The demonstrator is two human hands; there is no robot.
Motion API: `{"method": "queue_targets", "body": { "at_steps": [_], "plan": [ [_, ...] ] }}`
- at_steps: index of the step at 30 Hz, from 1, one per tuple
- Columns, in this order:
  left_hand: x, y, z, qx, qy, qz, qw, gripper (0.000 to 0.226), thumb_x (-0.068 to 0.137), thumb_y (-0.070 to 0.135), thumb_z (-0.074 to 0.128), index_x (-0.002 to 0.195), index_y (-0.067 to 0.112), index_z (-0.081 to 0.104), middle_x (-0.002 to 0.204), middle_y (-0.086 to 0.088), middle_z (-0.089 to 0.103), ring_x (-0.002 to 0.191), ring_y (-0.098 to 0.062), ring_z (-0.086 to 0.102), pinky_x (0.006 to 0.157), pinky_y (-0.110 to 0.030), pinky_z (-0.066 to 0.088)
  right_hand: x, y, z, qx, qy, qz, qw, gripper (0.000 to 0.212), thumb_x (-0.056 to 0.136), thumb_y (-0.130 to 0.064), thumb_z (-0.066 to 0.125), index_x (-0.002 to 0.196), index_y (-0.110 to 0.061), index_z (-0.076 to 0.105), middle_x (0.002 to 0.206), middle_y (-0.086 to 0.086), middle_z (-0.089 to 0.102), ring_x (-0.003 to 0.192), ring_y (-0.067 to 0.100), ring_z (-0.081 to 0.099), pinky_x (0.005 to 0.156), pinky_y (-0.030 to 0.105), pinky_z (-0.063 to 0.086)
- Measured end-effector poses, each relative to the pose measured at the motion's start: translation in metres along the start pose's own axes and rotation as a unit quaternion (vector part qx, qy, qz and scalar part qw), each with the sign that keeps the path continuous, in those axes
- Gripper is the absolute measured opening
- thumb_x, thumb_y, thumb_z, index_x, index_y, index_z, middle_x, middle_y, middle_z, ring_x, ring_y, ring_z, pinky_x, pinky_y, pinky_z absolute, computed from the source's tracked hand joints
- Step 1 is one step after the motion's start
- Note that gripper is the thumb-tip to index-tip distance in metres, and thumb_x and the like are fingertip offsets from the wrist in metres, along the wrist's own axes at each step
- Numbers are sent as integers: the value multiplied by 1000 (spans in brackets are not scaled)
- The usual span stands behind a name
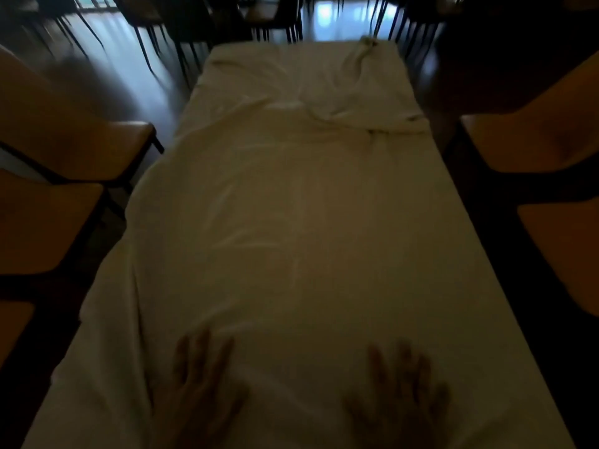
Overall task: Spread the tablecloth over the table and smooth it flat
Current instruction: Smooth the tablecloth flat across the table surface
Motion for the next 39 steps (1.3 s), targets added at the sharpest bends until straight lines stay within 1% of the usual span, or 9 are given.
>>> {"method": "queue_targets", "body": {
  "at_steps": [4, 10, 12, 14, 18, 22, 26, 34, 39],
  "plan": [
    [-53, 25, -7, -62, -26, -25, 997, 82, 86, 74, 32, 157, 37, 12, 167, -2, -1, 152, -36, -1, 101, -75, 25, -48, 22, 7, -24, -23, -30, 999, 85, 82, -81, 28, 154, -36, 28, 165, 18, 15, 148, 48, 14, 109, 72, 17],
    [-100, 37, 0, -91, -69, -3, 993, 80, 89, 76, 26, 157, 37, 14, 167, -4, 2, 152, -39, 1, 107, -74, 23, -84, 48, 8, -39, -27, -35, 998, 85, 85, -77, 33, 157, -37, 15, 166, 16, 2, 150, 47, 3, 112, 72, 11],
    [-106, 23, -6, -93, -51, -9, 994, 76, 91, 73, 25, 157, 35, 17, 167, -6, 9, 152, -37, 7, 108, -71, 26, -88, 54, 10, -38, -45, -32, 998, 87, 83, -77, 29, 158, -35, 14, 166, 17, 0, 149, 49, 2, 110, 75, 13],
    [-103, -3, -18, -85, -7, -63, 994, 72, 93, 65, 28, 156, 33, 23, 166, -7, 14, 152, -35, 11, 111, -70, 19, -84, 48, 7, -35, -36, -37, 998, 87, 85, -77, 26, 158, -31, 15, 165, 21, 1, 148, 51, 2, 107, 78, 14],
    [-101, -76, -15, -126, 22, -217, 968, 75, 90, 66, 23, 158, 34, 14, 167, -3, 3, 152, -35, -3, 110, -73, 5, -73, 7, -1, -40, -3, -117, 992, 79, 90, -72, 26, 158, -33, 16, 166, 19, 5, 149, 50, 1, 107, 78, 9],
    [-121, -110, 16, -136, -24, -240, 961, 78, 88, 72, 19, 157, 38, 9, 167, -1, -2, 152, -34, -4, 108, -75, 2, -63, -24, 13, -32, -14, -113, 993, 80, 86, -77, 20, 157, -41, 10, 167, 13, -4, 150, 46, -6, 109, 77, 6],
    [-136, -125, 27, -139, -15, -247, 959, 79, 88, 71, 19, 157, 37, 4, 167, -4, 0, 153, -32, -2, 111, -71, 2, -71, -26, 21, -46, 18, -101, 994, 79, 86, -77, 22, 156, -45, 3, 167, 11, -5, 151, 43, -6, 111, 75, 4],
    [-179, -149, 36, -122, -61, -245, 960, 74, 90, 73, 10, 155, 42, -6, 167, -4, -9, 152, -31, -11, 108, -77, 1, -111, -35, 30, -46, -24, -79, 996, 83, 85, -81, 20, 154, -46, -8, 166, 9, -16, 151, 40, -14, 110, 74, -1],
    [-224, -154, 20, -99, -96, -263, 955, 72, 94, 71, 5, 156, 38, -10, 165, -1, -16, 150, -30, -20, 112, -73, -5, -150, -33, 32, -75, -121, -81, 987, 88, 84, -84, 18, 153, -41, -16, 163, 11, -25, 149, 41, -21, 110, 76, -1]
  ]
}}
Point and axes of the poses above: each hand's wrist, its own x-axis towards the middle knuckle, its own z-axis out of the palm, y = z × x, the point moved 5 cm from there along x, towards the middle knuckle
